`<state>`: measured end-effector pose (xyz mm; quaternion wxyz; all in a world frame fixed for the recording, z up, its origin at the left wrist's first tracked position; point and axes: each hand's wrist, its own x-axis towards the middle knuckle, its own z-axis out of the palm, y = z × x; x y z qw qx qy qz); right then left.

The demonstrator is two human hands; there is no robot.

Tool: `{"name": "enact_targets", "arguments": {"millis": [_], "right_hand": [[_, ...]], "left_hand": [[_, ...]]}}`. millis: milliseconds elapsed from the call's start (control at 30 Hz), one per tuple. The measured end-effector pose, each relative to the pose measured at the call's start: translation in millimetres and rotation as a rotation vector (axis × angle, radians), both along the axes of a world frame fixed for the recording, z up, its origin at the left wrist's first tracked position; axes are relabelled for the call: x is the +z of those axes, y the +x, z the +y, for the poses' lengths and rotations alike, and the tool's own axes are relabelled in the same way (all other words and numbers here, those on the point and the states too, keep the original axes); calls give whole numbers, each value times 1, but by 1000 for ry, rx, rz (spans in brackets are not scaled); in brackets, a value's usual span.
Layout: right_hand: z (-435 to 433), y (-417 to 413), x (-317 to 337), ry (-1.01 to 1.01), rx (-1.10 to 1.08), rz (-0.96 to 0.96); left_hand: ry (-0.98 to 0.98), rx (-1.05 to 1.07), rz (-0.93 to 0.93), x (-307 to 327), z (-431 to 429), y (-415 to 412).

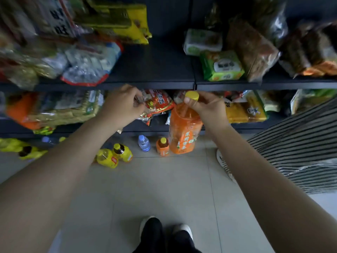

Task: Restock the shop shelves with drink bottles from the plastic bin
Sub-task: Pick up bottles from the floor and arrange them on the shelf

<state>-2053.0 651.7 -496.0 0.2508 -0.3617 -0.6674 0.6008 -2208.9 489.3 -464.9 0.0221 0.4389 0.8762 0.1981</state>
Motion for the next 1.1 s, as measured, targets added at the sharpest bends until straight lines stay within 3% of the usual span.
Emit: {"name": "enact_targets", "arguments": {"millis": [300, 533, 800, 1100], "right_hand": [[-51, 20, 236, 11, 48, 107], [-101, 39, 365, 72, -35, 192], [-164, 47, 456, 141, -144, 280], [-187, 21, 491, 145, -179, 292]], "left_hand": [[-144, 48, 134, 226, -60, 28], [-202, 55, 197, 350, -114, 36], [-159, 54, 286, 436, -177, 30], [-107, 47, 272, 456, -178, 17]]}}
